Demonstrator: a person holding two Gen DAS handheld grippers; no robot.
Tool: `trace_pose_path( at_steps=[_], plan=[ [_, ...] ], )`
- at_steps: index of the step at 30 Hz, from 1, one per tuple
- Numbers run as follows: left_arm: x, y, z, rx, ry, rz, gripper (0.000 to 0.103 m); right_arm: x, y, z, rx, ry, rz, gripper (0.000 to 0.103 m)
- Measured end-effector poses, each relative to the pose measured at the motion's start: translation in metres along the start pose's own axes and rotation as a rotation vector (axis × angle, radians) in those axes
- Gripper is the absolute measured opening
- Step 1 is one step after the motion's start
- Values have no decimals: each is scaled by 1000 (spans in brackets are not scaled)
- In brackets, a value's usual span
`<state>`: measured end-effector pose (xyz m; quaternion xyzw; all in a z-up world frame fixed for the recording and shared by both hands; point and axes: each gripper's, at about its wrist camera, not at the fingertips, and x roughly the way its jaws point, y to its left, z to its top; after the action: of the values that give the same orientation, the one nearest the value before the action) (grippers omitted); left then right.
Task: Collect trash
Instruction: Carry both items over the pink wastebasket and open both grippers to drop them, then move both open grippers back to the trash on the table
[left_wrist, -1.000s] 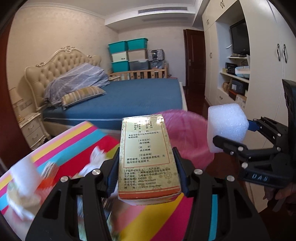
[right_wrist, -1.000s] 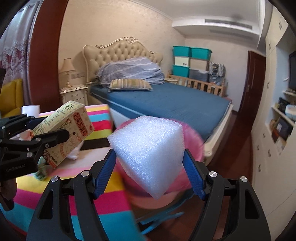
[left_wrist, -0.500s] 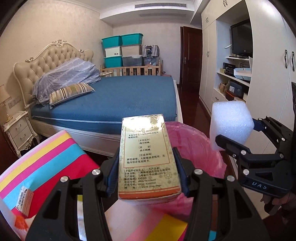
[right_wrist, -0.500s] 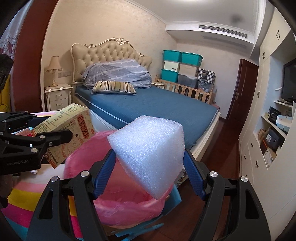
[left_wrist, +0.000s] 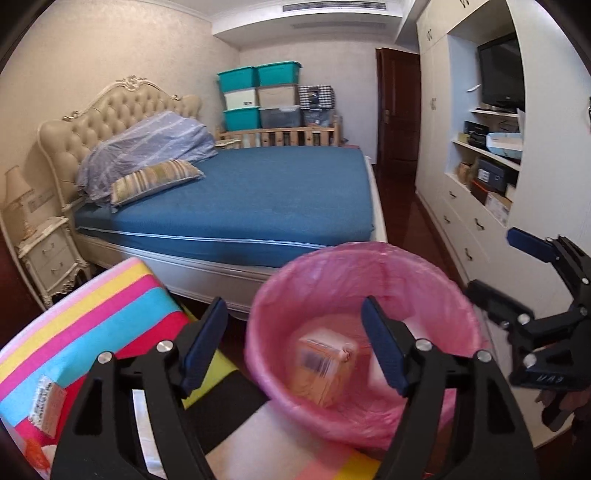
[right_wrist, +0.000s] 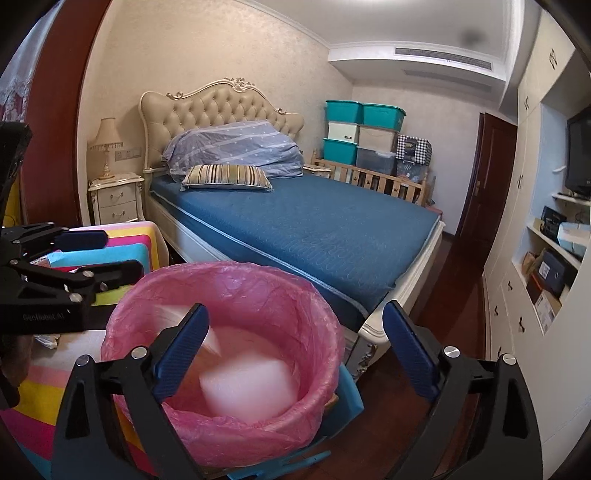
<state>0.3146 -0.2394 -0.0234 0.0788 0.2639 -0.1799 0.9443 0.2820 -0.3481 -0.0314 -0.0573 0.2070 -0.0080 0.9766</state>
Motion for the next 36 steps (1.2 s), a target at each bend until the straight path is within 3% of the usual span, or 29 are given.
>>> trace_pose_path(
  at_steps=[2,11,20,29,36],
  plan=[
    [-5,6,-3,-6,-13,40,87,-2,-2,-2,11,-2,-4,89],
    [-32,9,-15,3,-5,118,98,-18,1,-13,44,5,-8,89],
    [-75,3,-25,34,-14,85,98,-39,14,-35,61,42,-3,89],
    [-147,18,-42,74,-72,117,98,-78,35,-36,148,45,-71,86],
    [-214,57,-64,50,-83,170,98,-102,97,-28,105,72,-71,86]
  ],
)
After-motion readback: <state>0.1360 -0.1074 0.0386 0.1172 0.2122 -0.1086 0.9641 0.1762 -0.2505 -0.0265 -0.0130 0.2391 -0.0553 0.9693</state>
